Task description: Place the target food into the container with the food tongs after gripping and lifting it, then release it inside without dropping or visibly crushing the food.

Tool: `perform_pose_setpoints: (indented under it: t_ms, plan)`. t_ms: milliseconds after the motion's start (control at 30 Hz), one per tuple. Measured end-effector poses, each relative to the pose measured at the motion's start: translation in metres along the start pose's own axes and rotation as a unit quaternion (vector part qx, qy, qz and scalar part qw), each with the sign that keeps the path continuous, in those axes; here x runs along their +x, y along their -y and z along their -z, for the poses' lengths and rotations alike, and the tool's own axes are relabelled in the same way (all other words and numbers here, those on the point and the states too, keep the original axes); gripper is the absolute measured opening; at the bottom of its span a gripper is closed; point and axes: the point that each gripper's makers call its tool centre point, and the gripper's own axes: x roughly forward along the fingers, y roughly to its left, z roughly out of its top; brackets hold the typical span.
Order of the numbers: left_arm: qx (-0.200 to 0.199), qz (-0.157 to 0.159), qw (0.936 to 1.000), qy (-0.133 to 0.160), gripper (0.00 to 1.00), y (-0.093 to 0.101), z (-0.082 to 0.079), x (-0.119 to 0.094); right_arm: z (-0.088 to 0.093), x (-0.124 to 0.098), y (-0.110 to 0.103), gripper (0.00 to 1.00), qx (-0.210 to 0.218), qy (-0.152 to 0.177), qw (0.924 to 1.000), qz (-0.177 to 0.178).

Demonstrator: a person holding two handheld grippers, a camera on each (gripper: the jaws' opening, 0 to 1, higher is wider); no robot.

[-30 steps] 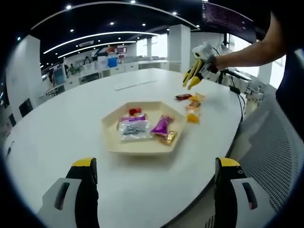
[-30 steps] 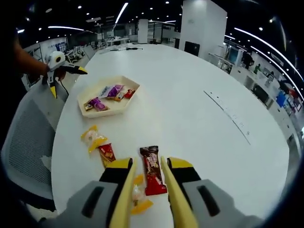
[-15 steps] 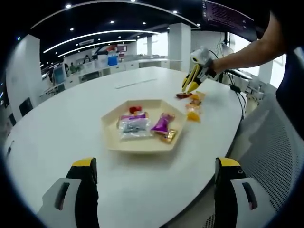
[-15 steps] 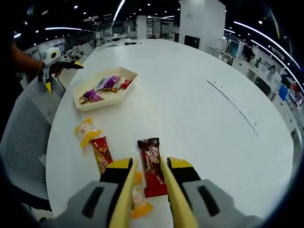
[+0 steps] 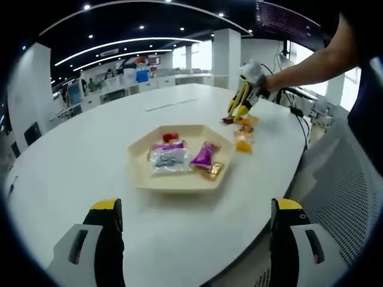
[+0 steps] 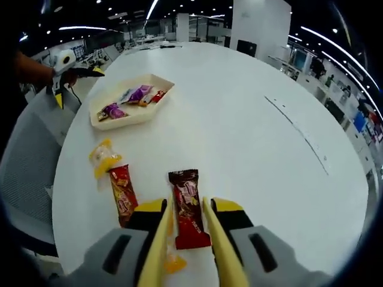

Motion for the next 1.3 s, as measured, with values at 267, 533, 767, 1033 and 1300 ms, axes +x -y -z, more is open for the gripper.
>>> perform_pose_setpoints:
  t_ms: [267,533,767,1033,1300]
  plan:
    - [0.001,0.002,1.0,-0.001,1.0,0.001,0.001,0.0,-0.002,0.0,0.0,0.23,0.025,-0.012,0.9996,0.001]
    - [0.0,0.007,1.0,-0.003,1.0,0.003,0.001,0.001,-0.008,-0.003,-0.001,0.23,0.03,-0.013,0.9995,0.003]
    - [0.002,0.01,0.9999,-0.001,1.0,0.004,0.0,0.001,-0.019,-0.011,0.002,0.23,0.027,-0.012,0.9995,0.004]
    - [0.0,0.01,0.9999,0.005,1.0,0.004,-0.002,0.001,-0.037,-0.024,0.003,0.23,0.015,-0.012,0.9998,0.005]
    - [0.001,0.007,0.9999,0.014,1.0,0.003,-0.005,-0.001,-0.052,-0.032,0.006,0.23,0.02,-0.01,0.9997,0.01]
